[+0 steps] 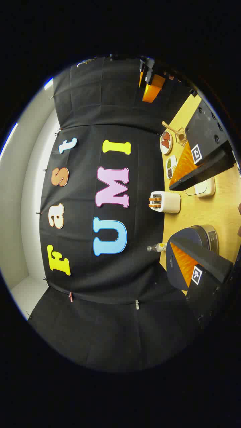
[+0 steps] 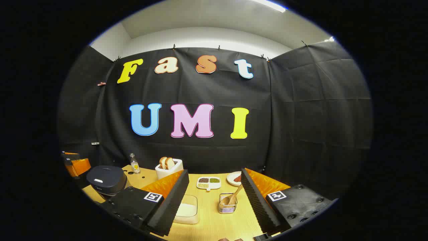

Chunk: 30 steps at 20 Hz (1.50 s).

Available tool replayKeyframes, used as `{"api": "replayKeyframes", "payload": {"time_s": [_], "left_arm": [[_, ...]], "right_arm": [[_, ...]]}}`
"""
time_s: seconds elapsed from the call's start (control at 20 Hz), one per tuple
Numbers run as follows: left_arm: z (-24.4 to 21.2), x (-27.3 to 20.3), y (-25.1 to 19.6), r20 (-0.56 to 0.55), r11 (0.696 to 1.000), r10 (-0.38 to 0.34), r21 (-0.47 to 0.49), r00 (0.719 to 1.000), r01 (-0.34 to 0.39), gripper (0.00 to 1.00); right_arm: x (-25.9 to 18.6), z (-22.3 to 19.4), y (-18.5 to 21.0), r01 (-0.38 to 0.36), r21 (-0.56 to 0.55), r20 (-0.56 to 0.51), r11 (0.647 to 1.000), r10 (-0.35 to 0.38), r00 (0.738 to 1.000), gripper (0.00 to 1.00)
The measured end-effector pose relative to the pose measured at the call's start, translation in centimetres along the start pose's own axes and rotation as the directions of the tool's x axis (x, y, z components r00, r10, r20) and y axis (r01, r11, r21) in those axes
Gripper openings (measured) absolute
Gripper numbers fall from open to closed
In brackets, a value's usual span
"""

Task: Close the left gripper, press the button to open the rice cooker; take a wooden spoon from the chopstick holder with the right hand, scoop a spoonful of rice and pour it into the rice cooker, then put the wooden spoon back into the chopstick holder.

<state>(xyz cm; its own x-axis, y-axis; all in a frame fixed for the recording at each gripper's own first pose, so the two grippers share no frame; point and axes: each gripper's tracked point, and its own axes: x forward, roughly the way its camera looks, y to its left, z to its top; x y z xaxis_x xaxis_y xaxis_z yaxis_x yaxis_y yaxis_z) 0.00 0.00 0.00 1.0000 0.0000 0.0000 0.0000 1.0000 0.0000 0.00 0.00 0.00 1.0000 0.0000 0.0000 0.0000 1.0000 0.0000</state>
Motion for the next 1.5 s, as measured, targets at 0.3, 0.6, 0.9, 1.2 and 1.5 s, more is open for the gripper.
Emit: {"api": "replayKeyframes", "payload": {"time_s": [0.3,0.6,0.9,1.2,1.5], "left_arm": [[0.0,0.0,1.1,0.009,1.000,-0.015,-0.011,1.000,0.015,0.95],[0.2,1.3,0.1,0.007,1.000,-0.008,-0.029,1.000,0.008,0.95],[0.0,2.7,-1.2,-0.011,0.999,0.016,-0.035,1.000,-0.016,0.95],[0.0,3.6,-1.3,-0.026,0.998,0.041,-0.036,0.999,-0.042,0.95],[0.0,4.6,-0.1,-0.055,0.996,0.070,-0.056,0.996,-0.073,0.95]], "right_arm": [[-0.9,0.4,0.1,-0.004,-0.033,0.023,0.999,0.005,1.000,0.98],[-0.3,-0.6,-1.4,0.002,-0.024,0.003,1.000,-0.002,1.000,0.96],[1.1,-1.1,-3.4,0.023,0.001,-0.004,1.000,-0.023,1.000,0.98],[2.5,-1.6,-3.9,0.012,0.012,-0.009,1.000,-0.012,1.000,0.98],[4.2,-1.8,-3.9,0.004,0.031,-0.015,1.000,-0.004,1.000,0.98]]}}
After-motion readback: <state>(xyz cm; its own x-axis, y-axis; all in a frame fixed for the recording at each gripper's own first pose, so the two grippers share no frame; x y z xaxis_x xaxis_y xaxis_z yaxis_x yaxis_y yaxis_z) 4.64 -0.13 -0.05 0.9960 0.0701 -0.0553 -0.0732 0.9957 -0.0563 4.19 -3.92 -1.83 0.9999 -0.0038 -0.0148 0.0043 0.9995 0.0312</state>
